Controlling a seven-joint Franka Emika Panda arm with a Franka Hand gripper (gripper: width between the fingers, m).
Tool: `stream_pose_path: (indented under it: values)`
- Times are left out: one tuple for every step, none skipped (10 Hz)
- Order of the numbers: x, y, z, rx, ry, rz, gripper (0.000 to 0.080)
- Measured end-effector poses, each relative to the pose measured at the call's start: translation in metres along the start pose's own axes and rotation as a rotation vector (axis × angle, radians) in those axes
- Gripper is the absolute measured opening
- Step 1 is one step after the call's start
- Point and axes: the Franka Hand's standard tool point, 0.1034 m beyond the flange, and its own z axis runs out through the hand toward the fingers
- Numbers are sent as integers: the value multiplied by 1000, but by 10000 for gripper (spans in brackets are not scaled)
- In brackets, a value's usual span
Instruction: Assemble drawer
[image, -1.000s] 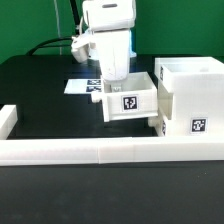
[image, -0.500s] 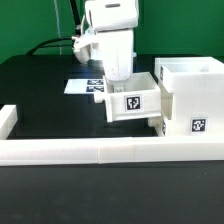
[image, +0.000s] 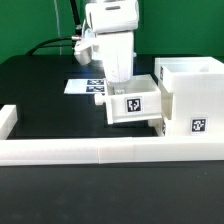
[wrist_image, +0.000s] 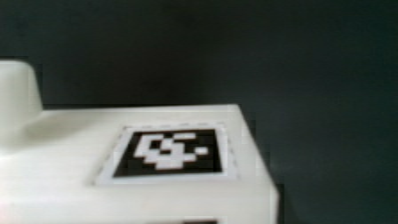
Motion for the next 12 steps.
stream_pose_path:
  values:
    - [3, 0, 0, 0, 0, 9, 44]
    - [6, 1, 0, 1, 0, 9, 44]
    - [7, 0, 0, 1, 0, 10, 44]
    - [7, 0, 1, 1, 0, 11, 44]
    - [7, 0, 1, 0, 0, 10, 44]
    - [8, 0, 2, -1, 1, 9, 44]
    - [9, -1, 2, -4, 2, 8, 44]
    - [8, -1, 3, -4, 2, 10, 44]
    - [7, -1, 3, -4, 2, 11, 44]
    - [7, -1, 3, -4, 2, 11, 44]
    - [7, -1, 3, -4, 2, 12, 44]
    - [8, 0, 2, -5, 1, 11, 44]
